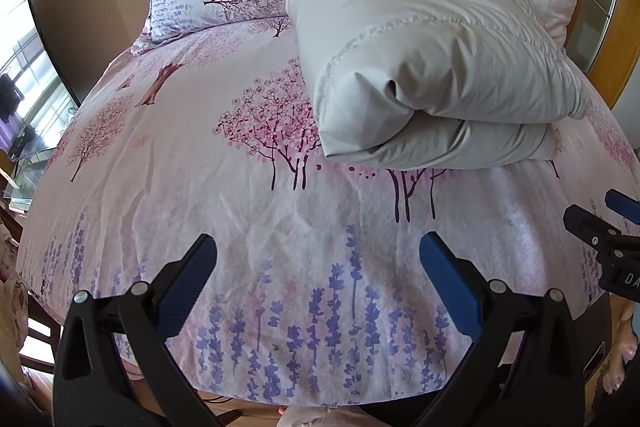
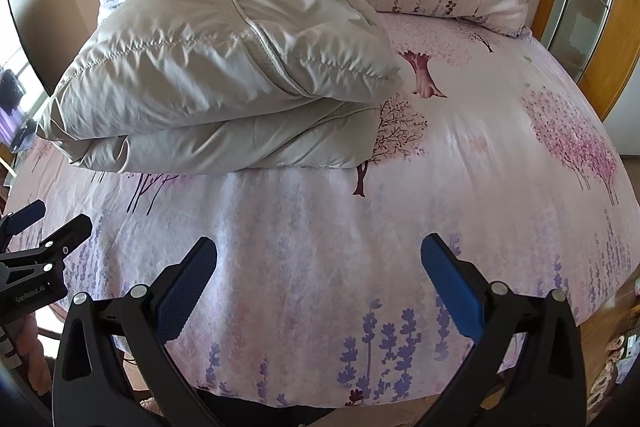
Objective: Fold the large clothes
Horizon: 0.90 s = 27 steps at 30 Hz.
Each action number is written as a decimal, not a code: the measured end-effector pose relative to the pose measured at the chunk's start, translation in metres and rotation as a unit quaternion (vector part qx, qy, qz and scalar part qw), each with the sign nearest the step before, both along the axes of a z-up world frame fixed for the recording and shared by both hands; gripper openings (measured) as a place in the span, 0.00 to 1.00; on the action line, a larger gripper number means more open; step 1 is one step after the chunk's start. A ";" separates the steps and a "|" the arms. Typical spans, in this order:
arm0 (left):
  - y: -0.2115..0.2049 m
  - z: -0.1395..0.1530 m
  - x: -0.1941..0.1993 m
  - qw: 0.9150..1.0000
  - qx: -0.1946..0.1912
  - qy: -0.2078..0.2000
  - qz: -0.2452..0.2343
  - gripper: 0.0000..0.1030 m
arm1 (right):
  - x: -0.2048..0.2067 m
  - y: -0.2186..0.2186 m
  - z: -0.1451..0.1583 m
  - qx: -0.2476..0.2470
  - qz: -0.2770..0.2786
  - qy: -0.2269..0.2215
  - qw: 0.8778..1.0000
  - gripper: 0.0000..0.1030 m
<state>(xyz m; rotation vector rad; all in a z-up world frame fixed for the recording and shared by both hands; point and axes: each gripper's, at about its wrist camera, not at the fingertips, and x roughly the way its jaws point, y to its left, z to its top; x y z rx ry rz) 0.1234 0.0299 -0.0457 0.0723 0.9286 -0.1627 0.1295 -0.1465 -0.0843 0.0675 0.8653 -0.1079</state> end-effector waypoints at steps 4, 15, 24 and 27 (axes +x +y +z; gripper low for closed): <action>0.000 0.000 0.000 1.000 0.001 0.000 0.001 0.98 | 0.000 0.000 0.000 0.001 0.001 0.000 1.000 0.99; -0.001 0.000 0.000 1.000 0.000 0.000 0.001 0.98 | 0.001 0.000 -0.002 0.002 -0.002 0.001 1.000 0.99; 0.000 -0.002 0.002 1.000 -0.004 0.006 0.002 0.98 | 0.001 0.001 -0.002 0.004 -0.003 0.000 1.000 0.99; 0.001 -0.004 0.003 1.000 -0.004 0.010 0.004 0.98 | 0.002 0.002 -0.002 0.004 -0.004 0.000 1.000 0.99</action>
